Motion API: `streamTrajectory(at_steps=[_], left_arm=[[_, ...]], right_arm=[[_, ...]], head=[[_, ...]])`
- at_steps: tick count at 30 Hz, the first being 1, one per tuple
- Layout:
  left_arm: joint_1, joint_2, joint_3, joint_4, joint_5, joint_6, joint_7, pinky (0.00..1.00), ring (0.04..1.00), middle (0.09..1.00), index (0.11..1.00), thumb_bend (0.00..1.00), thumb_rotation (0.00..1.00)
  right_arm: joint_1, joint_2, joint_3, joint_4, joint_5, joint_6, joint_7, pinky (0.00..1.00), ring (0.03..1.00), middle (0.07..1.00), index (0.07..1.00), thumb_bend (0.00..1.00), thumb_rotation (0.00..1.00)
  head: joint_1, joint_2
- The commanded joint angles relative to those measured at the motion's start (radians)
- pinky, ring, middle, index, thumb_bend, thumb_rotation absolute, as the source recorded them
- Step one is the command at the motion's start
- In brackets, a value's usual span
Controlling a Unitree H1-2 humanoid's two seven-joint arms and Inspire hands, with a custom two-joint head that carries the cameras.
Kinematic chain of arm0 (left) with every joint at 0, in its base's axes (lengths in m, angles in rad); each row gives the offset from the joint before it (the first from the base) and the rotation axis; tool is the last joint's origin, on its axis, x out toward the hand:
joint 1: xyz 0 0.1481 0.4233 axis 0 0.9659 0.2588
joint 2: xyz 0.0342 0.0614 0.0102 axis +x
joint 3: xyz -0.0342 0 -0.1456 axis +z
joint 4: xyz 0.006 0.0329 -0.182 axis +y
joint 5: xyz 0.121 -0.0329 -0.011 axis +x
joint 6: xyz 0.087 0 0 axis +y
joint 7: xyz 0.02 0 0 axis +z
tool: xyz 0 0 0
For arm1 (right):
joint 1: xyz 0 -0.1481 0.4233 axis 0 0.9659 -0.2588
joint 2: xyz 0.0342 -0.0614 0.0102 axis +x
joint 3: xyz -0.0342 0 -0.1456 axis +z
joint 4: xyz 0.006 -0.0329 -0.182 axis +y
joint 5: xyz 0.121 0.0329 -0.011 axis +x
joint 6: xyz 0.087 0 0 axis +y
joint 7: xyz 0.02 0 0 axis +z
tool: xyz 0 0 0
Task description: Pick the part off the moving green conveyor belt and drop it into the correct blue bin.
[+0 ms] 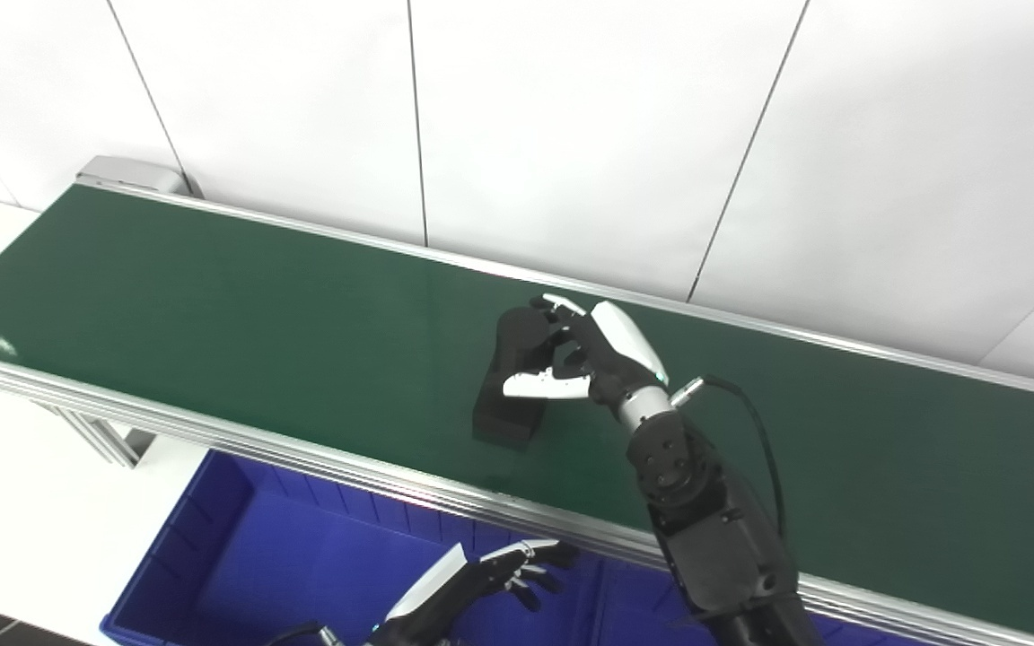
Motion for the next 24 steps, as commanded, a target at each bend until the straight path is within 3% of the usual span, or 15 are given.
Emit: streamTrajectory(at_steps=[1,4,8,10,11,12,13,15,17,21,24], left_arm=[[0.003,0.005,0.003,-0.029,0.005,-0.040,0.010,0.63,0.740,0.841,0.851,0.97,0.26],[0.004,0.007,0.001,-0.031,0.015,-0.040,0.023,0.62,0.726,0.837,0.849,0.97,0.25],[0.004,0.007,0.005,-0.030,0.015,-0.040,0.023,0.62,0.729,0.836,0.849,0.97,0.26],[0.004,0.008,0.005,-0.030,0.012,-0.040,0.025,0.62,0.728,0.836,0.850,0.97,0.27],[0.004,0.009,0.005,-0.030,0.010,-0.040,0.024,0.62,0.727,0.836,0.850,0.97,0.27],[0.005,0.009,0.007,-0.031,0.008,-0.040,0.022,0.62,0.732,0.838,0.847,0.96,0.26],[0.006,0.008,0.009,-0.031,0.003,-0.040,0.017,0.62,0.734,0.839,0.846,0.96,0.26],[0.006,0.010,0.012,-0.030,0.001,-0.040,0.015,0.62,0.735,0.842,0.846,0.96,0.25],[0.004,0.013,0.012,-0.029,-0.002,-0.040,0.017,0.62,0.731,0.843,0.844,0.96,0.25],[0.002,0.018,0.012,-0.028,-0.011,-0.040,0.019,0.62,0.728,0.841,0.838,0.94,0.22],[-0.002,0.026,0.011,-0.029,-0.004,-0.040,0.022,0.62,0.730,0.838,0.840,0.93,0.21]], right_arm=[[-0.055,0.032,-0.001,0.009,0.009,-0.067,-0.033,0.66,0.795,0.861,0.878,0.82,0.43],[-0.064,0.040,0.001,0.060,0.007,-0.093,-0.071,0.66,0.792,0.864,0.871,0.79,0.40],[-0.068,0.048,0.000,0.117,0.004,-0.135,-0.135,0.63,0.749,0.825,0.826,0.67,0.27],[-0.068,0.051,-0.002,0.140,0.002,-0.157,-0.175,0.57,0.676,0.766,0.785,0.58,0.13],[-0.064,0.053,-0.006,0.153,-0.001,-0.177,-0.217,0.56,0.665,0.758,0.779,0.58,0.11],[-0.059,0.056,-0.012,0.162,-0.003,-0.194,-0.257,0.38,0.447,0.570,0.587,0.54,0.04],[-0.055,0.058,-0.017,0.171,-0.004,-0.208,-0.289,0.30,0.358,0.522,0.541,0.53,0.02],[-0.050,0.060,-0.021,0.177,-0.004,-0.220,-0.321,0.22,0.269,0.479,0.501,0.52,0.00],[-0.041,0.056,-0.021,0.167,-0.011,-0.223,-0.352,0.22,0.267,0.475,0.495,0.52,0.00],[-0.029,0.052,-0.027,0.144,-0.014,-0.216,-0.387,0.41,0.411,0.482,0.526,0.51,0.00],[-0.018,0.048,-0.036,0.125,-0.010,-0.228,-0.405,0.43,0.412,0.472,0.554,0.51,0.00]], head=[[-0.001,0.000],[-0.005,0.002],[-0.009,0.005],[-0.012,0.007],[-0.014,0.009],[-0.015,0.009],[-0.016,0.010],[-0.019,0.011],[-0.026,0.012],[-0.032,0.013],[-0.036,0.015]])
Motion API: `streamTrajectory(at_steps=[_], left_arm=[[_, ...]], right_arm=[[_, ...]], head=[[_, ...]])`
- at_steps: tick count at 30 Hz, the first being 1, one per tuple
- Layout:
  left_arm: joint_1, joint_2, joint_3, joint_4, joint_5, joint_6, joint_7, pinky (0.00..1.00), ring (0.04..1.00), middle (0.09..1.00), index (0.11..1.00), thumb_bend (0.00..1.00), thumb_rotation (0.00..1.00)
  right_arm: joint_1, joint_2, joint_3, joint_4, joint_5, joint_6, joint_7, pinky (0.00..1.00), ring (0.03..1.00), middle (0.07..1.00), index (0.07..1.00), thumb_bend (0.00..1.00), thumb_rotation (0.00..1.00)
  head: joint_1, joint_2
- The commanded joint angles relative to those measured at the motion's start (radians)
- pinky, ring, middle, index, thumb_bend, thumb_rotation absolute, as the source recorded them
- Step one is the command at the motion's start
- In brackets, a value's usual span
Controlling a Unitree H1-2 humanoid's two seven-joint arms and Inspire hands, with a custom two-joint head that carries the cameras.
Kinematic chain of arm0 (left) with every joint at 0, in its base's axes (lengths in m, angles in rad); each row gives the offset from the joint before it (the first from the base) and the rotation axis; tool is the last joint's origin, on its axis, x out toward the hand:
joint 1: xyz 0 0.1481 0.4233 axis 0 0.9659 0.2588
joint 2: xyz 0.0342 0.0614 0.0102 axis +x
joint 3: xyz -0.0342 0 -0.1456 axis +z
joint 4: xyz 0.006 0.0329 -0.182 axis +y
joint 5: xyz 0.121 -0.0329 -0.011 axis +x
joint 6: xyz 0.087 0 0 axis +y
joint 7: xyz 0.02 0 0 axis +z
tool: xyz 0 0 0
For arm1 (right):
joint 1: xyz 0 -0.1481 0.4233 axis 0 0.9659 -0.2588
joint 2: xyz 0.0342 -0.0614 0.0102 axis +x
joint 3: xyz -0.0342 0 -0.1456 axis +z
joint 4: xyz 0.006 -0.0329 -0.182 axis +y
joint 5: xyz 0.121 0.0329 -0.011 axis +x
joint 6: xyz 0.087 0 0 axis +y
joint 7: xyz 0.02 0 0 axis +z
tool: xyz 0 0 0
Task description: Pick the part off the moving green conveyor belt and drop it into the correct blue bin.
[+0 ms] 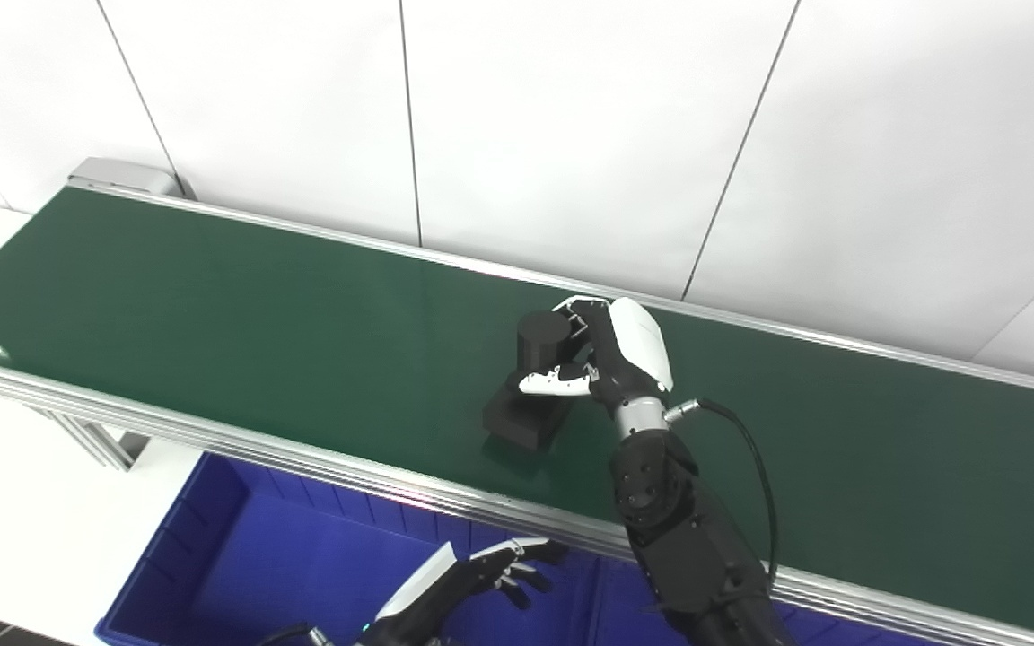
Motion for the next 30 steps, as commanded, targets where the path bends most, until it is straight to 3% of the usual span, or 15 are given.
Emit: streamTrajectory(at_steps=[1,7,8,10,17,20,22,25,30], left_arm=[[-0.005,0.013,0.004,-0.026,-0.004,-0.040,0.021,0.62,0.731,0.838,0.839,0.93,0.20],[-0.004,0.025,0.009,-0.028,0.006,-0.040,0.023,0.67,0.777,0.843,0.840,0.92,0.21],[-0.004,0.028,0.011,-0.030,0.003,-0.040,0.021,0.69,0.783,0.842,0.843,0.92,0.20],[-0.001,0.032,0.016,-0.037,-0.003,-0.040,0.013,0.69,0.789,0.841,0.839,0.92,0.20],[0.010,0.036,0.044,-0.072,-0.039,-0.040,-0.026,0.62,0.745,0.841,0.833,0.93,0.21],[0.012,0.030,0.061,-0.082,-0.062,-0.040,-0.042,0.60,0.729,0.840,0.828,0.92,0.20],[0.014,0.027,0.074,-0.090,-0.081,-0.040,-0.061,0.60,0.736,0.842,0.830,0.92,0.19],[0.021,0.024,0.097,-0.104,-0.120,-0.040,-0.102,0.64,0.785,0.868,0.858,0.90,0.19],[0.029,0.003,0.146,-0.127,-0.146,-0.026,-0.155,0.64,0.788,0.870,0.867,0.90,0.19]], right_arm=[[-0.024,0.015,-0.010,-0.052,-0.002,-0.062,-0.046,0.44,0.426,0.488,0.524,0.51,0.00],[0.023,-0.009,-0.014,-0.155,-0.017,-0.066,-0.074,0.32,0.415,0.519,0.493,0.51,0.00],[0.037,-0.015,-0.018,-0.189,-0.015,-0.052,-0.067,0.33,0.393,0.494,0.545,0.50,0.00],[0.069,-0.024,-0.031,-0.268,-0.004,-0.017,-0.042,0.36,0.393,0.491,0.562,0.50,0.00],[0.190,-0.071,-0.086,-0.539,0.037,0.051,0.068,0.40,0.400,0.498,0.567,0.50,0.00],[0.253,-0.109,-0.102,-0.658,0.038,0.058,0.103,0.40,0.398,0.493,0.569,0.50,0.00],[0.296,-0.134,-0.116,-0.719,0.053,0.054,0.125,0.39,0.416,0.528,0.509,0.51,0.00],[0.364,-0.164,-0.138,-0.801,0.082,0.055,0.157,0.38,0.395,0.501,0.568,0.50,0.00],[0.470,-0.201,-0.168,-0.937,0.102,0.083,0.209,0.38,0.394,0.505,0.567,0.50,0.00]], head=[[-0.007,0.003],[-0.026,0.010],[-0.031,0.012],[-0.045,0.025],[-0.097,0.077],[-0.136,0.111],[-0.158,0.130],[-0.181,0.147],[-0.201,0.175]])
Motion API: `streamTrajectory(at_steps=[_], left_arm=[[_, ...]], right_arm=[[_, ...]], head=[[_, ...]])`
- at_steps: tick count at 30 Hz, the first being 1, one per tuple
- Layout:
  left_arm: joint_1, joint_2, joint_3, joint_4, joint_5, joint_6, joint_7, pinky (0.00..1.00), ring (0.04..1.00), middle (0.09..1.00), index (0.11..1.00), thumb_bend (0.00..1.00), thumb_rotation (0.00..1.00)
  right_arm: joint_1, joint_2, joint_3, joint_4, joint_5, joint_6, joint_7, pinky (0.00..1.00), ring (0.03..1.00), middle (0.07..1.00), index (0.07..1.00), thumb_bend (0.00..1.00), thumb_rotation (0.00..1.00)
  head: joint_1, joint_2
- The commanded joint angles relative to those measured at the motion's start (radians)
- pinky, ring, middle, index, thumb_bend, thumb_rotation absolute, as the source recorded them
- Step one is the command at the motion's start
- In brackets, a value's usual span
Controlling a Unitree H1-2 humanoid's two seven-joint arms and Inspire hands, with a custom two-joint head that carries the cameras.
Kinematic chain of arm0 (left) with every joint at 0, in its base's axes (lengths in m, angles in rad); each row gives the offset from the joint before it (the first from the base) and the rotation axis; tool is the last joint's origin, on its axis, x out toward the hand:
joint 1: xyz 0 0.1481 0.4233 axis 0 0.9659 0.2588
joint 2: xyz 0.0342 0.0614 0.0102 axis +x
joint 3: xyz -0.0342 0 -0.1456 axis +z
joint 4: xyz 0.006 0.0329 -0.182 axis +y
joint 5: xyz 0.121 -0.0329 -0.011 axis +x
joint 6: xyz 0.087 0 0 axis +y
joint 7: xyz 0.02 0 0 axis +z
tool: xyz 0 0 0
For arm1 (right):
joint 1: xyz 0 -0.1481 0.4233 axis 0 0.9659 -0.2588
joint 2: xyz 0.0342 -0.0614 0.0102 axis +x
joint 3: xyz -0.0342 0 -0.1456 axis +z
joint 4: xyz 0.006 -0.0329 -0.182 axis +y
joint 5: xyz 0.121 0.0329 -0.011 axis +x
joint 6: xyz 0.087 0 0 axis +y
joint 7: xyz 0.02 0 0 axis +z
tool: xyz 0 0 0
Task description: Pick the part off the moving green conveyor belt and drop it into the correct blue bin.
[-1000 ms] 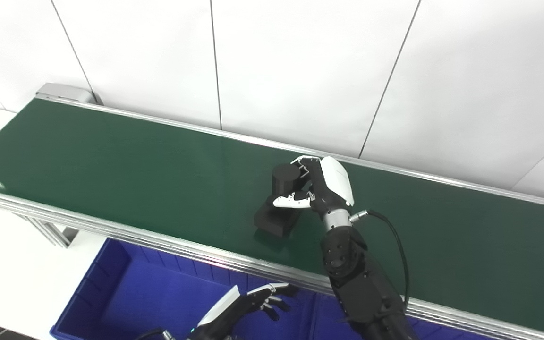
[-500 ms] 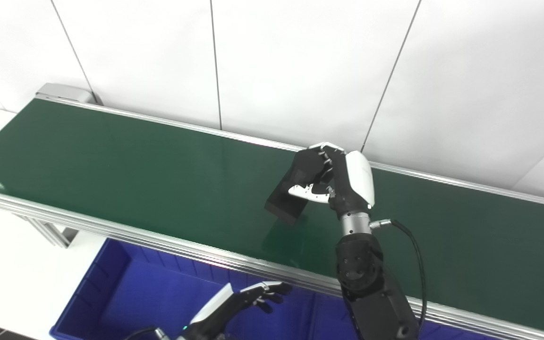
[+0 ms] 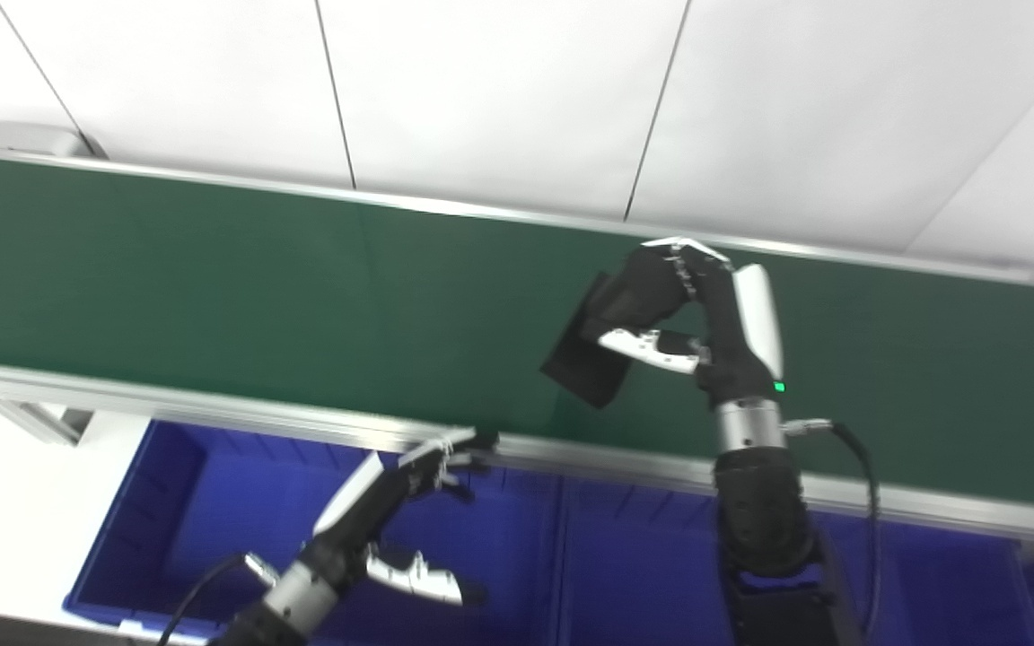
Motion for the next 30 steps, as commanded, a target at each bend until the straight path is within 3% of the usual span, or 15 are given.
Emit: streamTrajectory(at_steps=[1,9,16,20,25,30], left_arm=[[0.004,-0.009,0.022,-0.043,-0.003,-0.024,-0.021,0.64,0.787,0.869,0.867,0.91,0.19],[0.012,-0.029,0.065,-0.063,-0.002,-0.012,-0.079,0.64,0.801,0.874,0.871,0.90,0.19],[0.018,-0.038,0.090,-0.068,-0.007,-0.007,-0.119,0.64,0.807,0.872,0.866,0.90,0.18],[0.021,-0.037,0.104,-0.077,-0.004,0.000,-0.138,0.64,0.806,0.870,0.866,0.90,0.19],[0.024,-0.036,0.119,-0.080,-0.012,0.000,-0.155,0.64,0.804,0.866,0.865,0.91,0.21],[0.030,-0.033,0.137,-0.093,-0.013,0.007,-0.170,0.64,0.793,0.852,0.859,0.92,0.21]], right_arm=[[0.011,-0.005,-0.013,-0.095,0.021,0.012,0.027,0.38,0.394,0.505,0.567,0.50,0.00],[0.167,-0.082,-0.054,-0.234,0.085,-0.006,0.109,0.38,0.390,0.502,0.568,0.50,0.00],[0.265,-0.182,-0.056,-0.269,0.121,-0.028,0.190,0.38,0.389,0.500,0.570,0.50,0.00],[0.330,-0.280,-0.051,-0.241,0.100,-0.057,0.233,0.40,0.392,0.495,0.566,0.50,0.00],[0.349,-0.329,-0.033,-0.210,0.071,-0.038,0.270,0.39,0.388,0.490,0.570,0.50,0.00],[0.352,-0.334,-0.009,-0.135,0.027,-0.027,0.282,0.40,0.393,0.489,0.567,0.50,0.00]], head=[[-0.001,0.005],[-0.001,0.034],[-0.010,0.041],[-0.006,0.051],[-0.010,0.056],[-0.010,0.064]])
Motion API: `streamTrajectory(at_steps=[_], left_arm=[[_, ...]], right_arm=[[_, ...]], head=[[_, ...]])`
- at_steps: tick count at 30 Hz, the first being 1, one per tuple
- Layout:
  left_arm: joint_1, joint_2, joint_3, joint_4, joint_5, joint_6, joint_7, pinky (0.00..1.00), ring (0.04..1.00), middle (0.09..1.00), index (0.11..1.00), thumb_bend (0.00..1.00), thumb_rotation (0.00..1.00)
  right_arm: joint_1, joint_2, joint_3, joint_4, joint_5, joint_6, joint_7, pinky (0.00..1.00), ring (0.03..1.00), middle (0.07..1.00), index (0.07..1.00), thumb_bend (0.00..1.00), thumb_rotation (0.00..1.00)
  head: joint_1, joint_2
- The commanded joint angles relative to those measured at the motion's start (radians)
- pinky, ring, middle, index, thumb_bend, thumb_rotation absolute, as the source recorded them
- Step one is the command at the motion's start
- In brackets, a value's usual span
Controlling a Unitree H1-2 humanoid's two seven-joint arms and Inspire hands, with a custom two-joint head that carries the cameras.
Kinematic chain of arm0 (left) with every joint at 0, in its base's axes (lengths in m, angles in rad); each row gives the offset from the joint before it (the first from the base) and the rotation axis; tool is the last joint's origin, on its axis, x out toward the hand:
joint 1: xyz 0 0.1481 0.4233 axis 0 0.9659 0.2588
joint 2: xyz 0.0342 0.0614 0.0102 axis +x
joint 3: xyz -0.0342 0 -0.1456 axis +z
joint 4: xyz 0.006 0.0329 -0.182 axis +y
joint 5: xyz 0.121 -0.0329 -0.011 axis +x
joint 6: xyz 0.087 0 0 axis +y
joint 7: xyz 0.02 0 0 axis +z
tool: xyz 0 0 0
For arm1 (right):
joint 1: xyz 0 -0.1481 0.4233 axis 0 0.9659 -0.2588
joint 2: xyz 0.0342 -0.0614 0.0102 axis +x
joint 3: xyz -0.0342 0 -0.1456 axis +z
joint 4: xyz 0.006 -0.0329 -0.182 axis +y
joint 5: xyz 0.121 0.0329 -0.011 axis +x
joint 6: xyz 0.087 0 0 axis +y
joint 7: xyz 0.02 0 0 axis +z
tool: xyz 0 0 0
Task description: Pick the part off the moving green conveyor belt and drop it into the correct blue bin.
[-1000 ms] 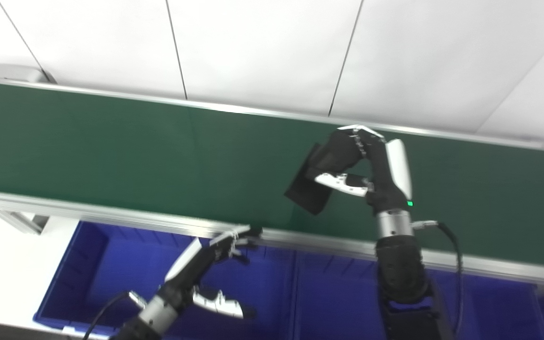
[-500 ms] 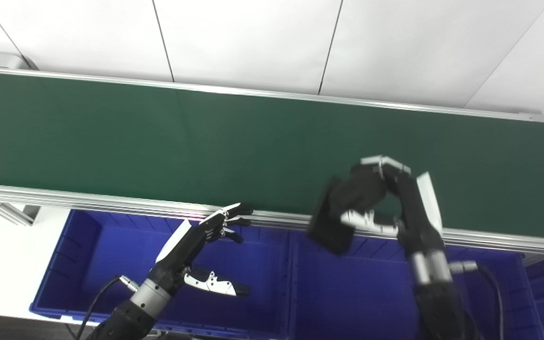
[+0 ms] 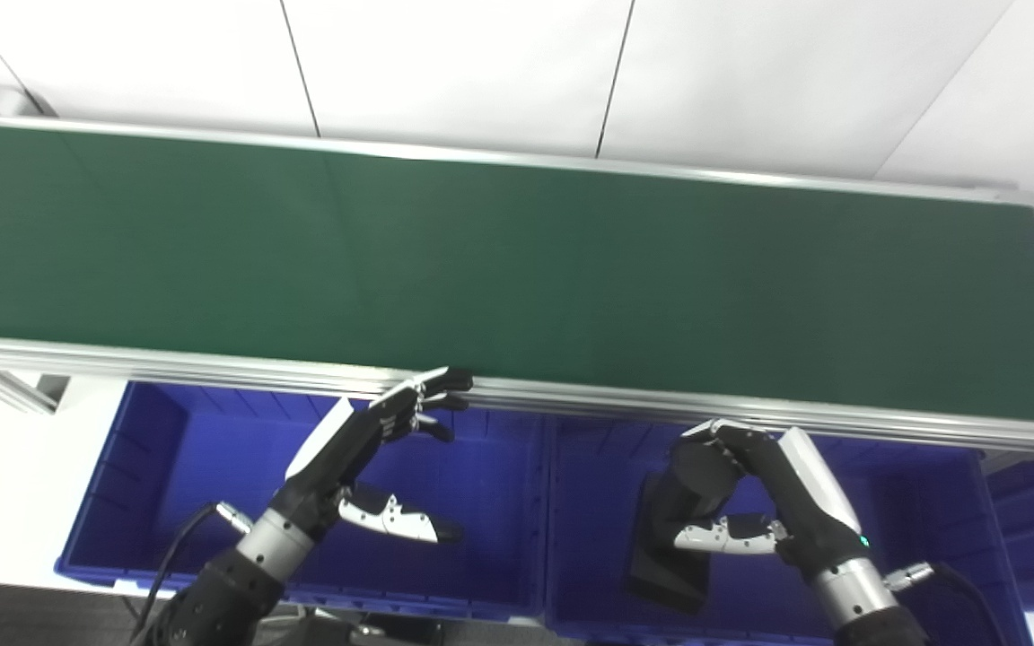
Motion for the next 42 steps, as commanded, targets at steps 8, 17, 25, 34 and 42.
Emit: streamTrajectory(at_steps=[8,17,25,34,42], left_arm=[[0.018,0.017,0.034,-0.046,-0.028,0.002,-0.032,0.64,0.799,0.845,0.849,0.92,0.18],[0.018,0.016,0.056,-0.043,-0.022,-0.008,-0.047,0.64,0.800,0.853,0.849,0.91,0.16],[0.016,0.018,0.066,-0.028,-0.035,-0.023,-0.060,0.64,0.800,0.852,0.853,0.91,0.18],[0.023,0.018,0.073,-0.029,-0.038,-0.023,-0.068,0.64,0.800,0.849,0.849,0.92,0.17],[0.025,0.016,0.075,-0.028,-0.033,-0.017,-0.073,0.64,0.809,0.861,0.860,0.91,0.16]], right_arm=[[-0.009,0.041,0.029,0.043,-0.121,0.045,-0.008,0.47,0.486,0.487,0.544,0.51,0.00],[-0.004,0.072,0.011,0.043,-0.107,0.020,-0.038,0.71,0.819,0.863,0.834,0.65,0.15],[0.032,0.129,-0.039,0.078,-0.032,-0.167,-0.203,0.77,0.881,0.910,0.902,0.70,0.31],[0.051,0.140,-0.045,0.111,0.004,-0.352,-0.275,0.75,0.853,0.903,0.919,0.74,0.45],[0.065,0.132,-0.037,0.094,0.079,-0.379,-0.237,0.71,0.810,0.868,0.915,0.85,0.52]], head=[[-0.023,0.004],[-0.041,0.003],[-0.047,-0.001],[-0.022,-0.012],[-0.001,-0.019]])
